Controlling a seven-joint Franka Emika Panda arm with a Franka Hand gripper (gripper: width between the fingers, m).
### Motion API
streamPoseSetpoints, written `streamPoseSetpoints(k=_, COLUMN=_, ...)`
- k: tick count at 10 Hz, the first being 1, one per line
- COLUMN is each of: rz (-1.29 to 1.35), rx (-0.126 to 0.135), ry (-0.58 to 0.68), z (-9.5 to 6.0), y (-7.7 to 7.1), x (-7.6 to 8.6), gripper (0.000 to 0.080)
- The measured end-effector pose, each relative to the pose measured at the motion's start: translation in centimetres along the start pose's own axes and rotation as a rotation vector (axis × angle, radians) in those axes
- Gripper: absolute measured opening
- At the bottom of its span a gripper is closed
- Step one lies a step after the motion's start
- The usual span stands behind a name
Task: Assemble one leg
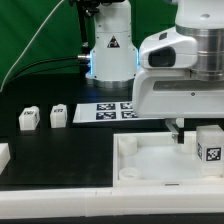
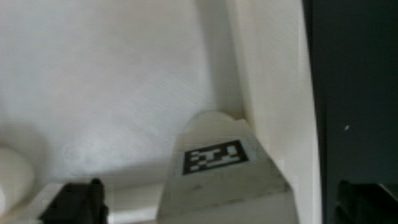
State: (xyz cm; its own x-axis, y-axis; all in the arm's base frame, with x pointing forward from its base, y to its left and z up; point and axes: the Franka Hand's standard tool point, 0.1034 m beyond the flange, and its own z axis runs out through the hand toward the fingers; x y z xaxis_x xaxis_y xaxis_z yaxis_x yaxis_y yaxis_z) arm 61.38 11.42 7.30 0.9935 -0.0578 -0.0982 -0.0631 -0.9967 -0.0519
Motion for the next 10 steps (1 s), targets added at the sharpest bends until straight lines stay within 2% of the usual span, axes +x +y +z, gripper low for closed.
streamPoseSetpoints(k=2, rz=-0.173, rx=0.0, ry=0.001, z=-0.03, y=0.25, x=0.06, gripper=0.0649)
streamPoseSetpoints(k=6, rz=-0.171, rx=0.0, ry=0.0, z=-0.01, y=0.25, x=0.05, gripper=0.0649)
streamPoseSetpoints(k=8, rz=-0.171, rx=0.0, ry=0.0, z=-0.01, y=0.26, x=0.05, gripper=0.0386)
streamPoseSetpoints(k=9, rz=-0.171, rx=0.0, ry=0.0, z=-0.01, y=0.26, x=0.04, gripper=0.0386)
streamPoseSetpoints(k=10, rz=-0.171, rx=0.0, ry=0.0, z=0.0, y=0.26, x=0.04, gripper=0.0291)
